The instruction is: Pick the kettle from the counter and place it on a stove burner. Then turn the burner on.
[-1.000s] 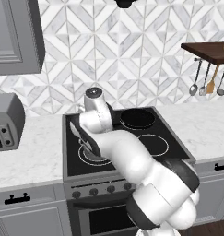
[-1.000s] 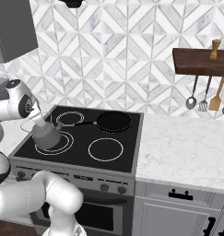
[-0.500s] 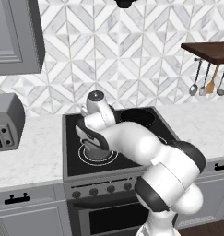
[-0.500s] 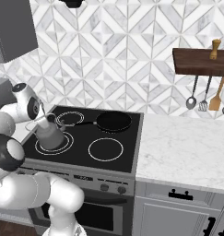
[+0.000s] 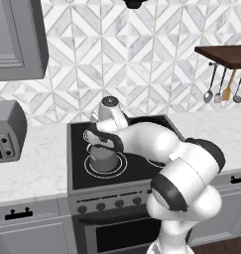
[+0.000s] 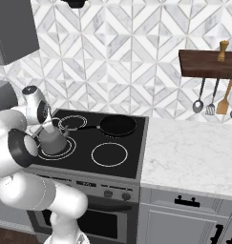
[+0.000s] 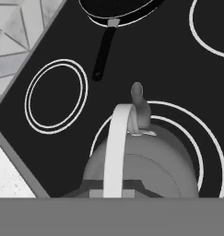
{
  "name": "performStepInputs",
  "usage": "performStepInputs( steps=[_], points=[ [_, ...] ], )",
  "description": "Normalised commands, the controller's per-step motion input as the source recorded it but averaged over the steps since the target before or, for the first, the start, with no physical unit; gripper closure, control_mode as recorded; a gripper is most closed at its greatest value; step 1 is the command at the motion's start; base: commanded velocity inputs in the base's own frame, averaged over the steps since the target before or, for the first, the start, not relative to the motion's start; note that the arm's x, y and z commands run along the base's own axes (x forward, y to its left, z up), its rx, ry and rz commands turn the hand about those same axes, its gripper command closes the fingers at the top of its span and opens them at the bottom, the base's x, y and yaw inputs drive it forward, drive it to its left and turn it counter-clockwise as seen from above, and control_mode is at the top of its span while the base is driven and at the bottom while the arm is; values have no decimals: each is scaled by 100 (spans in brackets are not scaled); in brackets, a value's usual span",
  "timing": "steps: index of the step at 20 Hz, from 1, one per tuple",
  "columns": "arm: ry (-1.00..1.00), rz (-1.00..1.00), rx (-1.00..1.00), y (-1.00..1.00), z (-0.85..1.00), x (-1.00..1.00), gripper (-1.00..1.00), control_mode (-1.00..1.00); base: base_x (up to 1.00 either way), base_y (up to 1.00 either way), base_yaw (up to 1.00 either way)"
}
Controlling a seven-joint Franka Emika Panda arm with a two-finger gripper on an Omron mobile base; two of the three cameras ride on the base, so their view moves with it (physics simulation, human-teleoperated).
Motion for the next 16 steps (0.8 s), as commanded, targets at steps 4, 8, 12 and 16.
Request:
performStepInputs(
  steps=[4, 8, 12, 16],
  points=[
    [1, 0, 0, -8, -26, 1, 100, -100, 0, 0, 0],
    [0, -1, 0, -9, -9, 17, 100, -100, 0, 0, 0],
    [0, -3, 4, -23, -15, 13, 100, -100, 0, 0, 0],
    [4, -1, 0, -3, 0, 1, 100, -100, 0, 0, 0]
  ],
)
